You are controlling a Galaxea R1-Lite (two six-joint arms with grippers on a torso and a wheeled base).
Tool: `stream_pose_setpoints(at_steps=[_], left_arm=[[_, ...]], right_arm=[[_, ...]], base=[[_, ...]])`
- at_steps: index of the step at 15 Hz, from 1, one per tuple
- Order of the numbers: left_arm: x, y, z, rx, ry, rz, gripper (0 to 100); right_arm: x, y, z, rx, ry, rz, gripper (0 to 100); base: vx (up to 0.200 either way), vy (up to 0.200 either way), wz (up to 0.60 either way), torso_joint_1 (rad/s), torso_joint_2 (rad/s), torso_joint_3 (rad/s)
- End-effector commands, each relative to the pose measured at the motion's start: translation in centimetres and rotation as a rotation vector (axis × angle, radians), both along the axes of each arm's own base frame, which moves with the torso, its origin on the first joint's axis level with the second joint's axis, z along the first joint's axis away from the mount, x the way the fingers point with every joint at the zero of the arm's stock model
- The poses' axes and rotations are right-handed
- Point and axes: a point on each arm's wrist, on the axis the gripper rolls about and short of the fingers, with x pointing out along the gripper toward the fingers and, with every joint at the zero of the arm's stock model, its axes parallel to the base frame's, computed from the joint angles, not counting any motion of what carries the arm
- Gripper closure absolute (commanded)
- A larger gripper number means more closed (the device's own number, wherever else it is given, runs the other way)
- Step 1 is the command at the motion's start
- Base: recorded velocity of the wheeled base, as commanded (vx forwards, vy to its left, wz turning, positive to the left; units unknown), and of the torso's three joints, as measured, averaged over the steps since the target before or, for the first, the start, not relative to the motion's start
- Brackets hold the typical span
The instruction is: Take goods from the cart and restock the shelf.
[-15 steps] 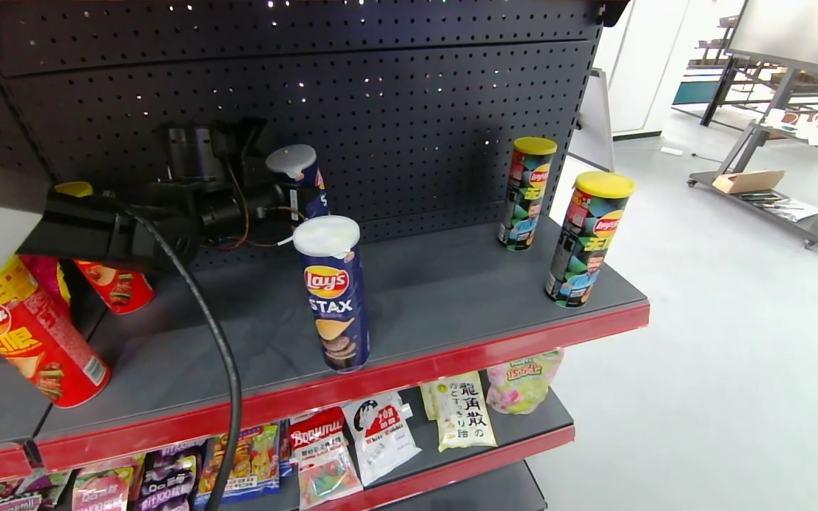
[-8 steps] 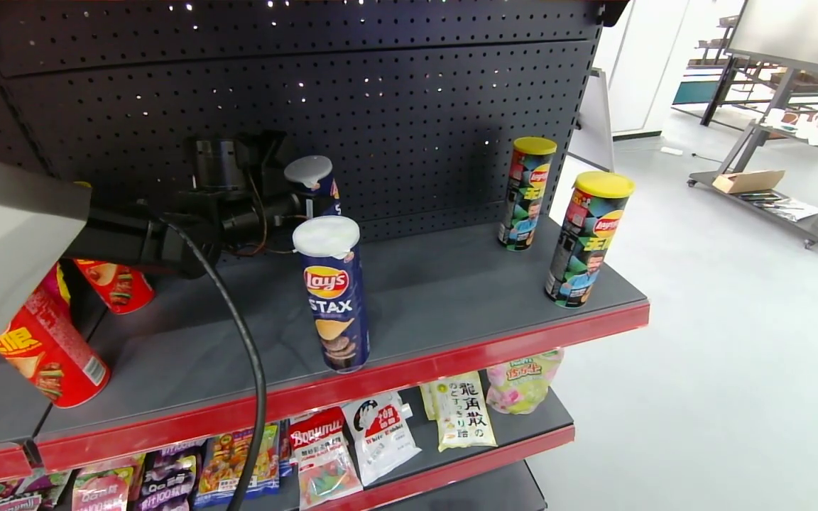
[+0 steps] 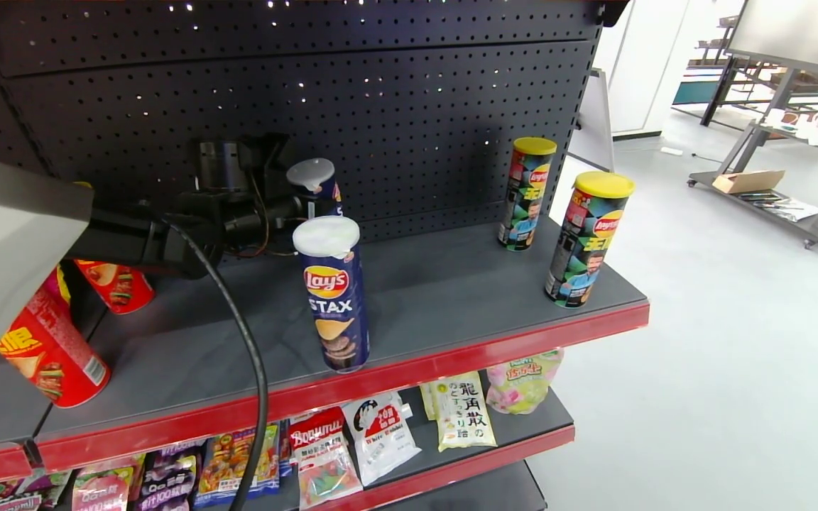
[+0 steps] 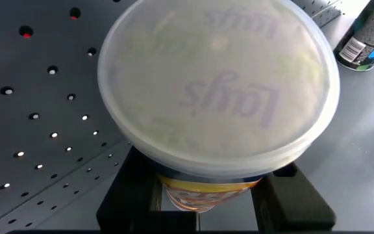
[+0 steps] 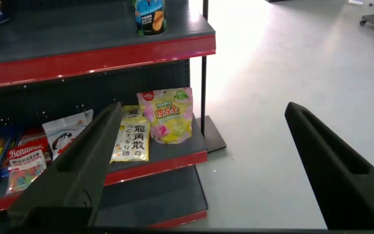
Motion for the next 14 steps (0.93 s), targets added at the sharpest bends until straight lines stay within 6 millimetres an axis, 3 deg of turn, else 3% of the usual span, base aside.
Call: stream_pose_setpoints(at_steps=[1, 8, 14], left_arm=[[-0.2, 0.0, 0.4, -0.003, -0.005, -0.008, 100], [-1.3, 0.6, 2.2, -0.006, -0.005, -0.022, 100], [-1.4, 0.6, 1.4, 0.032, 0.037, -0.028, 100]], right_arm=[[0.0, 0.0, 0.0, 0.000, 0.002, 0.000, 0], [0.0, 0.0, 0.0, 0.000, 0.002, 0.000, 0], [0.0, 0.0, 0.0, 0.000, 0.000, 0.000, 0]], base=[[0.000, 0.000, 0.00, 0.000, 0.00, 0.000], [0.000, 0.000, 0.00, 0.000, 0.00, 0.000], [0.000, 0.000, 0.00, 0.000, 0.00, 0.000]])
